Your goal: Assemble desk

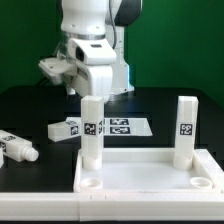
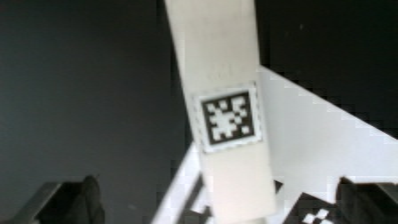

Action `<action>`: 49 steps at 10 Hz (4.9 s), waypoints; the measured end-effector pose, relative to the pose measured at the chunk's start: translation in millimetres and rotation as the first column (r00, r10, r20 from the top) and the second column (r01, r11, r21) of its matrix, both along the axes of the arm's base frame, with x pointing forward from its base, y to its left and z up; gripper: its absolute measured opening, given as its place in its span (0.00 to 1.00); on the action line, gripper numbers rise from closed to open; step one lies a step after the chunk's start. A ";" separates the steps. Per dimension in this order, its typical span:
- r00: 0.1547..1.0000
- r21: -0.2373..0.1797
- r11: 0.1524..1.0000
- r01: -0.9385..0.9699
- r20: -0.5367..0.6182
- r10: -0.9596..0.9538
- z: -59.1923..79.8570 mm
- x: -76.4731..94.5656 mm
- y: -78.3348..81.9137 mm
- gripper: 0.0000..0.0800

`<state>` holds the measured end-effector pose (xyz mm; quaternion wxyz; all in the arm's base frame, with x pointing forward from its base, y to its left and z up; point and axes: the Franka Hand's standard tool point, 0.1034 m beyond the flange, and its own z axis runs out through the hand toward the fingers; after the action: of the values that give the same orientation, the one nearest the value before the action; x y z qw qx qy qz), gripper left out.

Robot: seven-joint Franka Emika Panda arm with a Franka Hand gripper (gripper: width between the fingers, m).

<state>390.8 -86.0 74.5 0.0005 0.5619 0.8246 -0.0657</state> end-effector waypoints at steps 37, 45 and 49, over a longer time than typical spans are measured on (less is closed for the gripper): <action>-0.831 -0.749 -0.636 0.187 0.224 -0.509 -33.6 7.5 -39.0 0.81; -0.831 -0.805 -0.592 0.040 0.302 -0.466 -61.7 5.7 -51.5 0.81; -0.827 -0.807 -0.589 0.045 0.301 -0.475 -62.8 5.5 -47.8 0.56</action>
Offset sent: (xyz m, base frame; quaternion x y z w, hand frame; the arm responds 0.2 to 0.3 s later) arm 0.0000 0.0000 0.0000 0.0000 0.0000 0.1296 0.9916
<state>396.3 -133.7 11.7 -0.2666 0.7625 -0.3713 -0.4579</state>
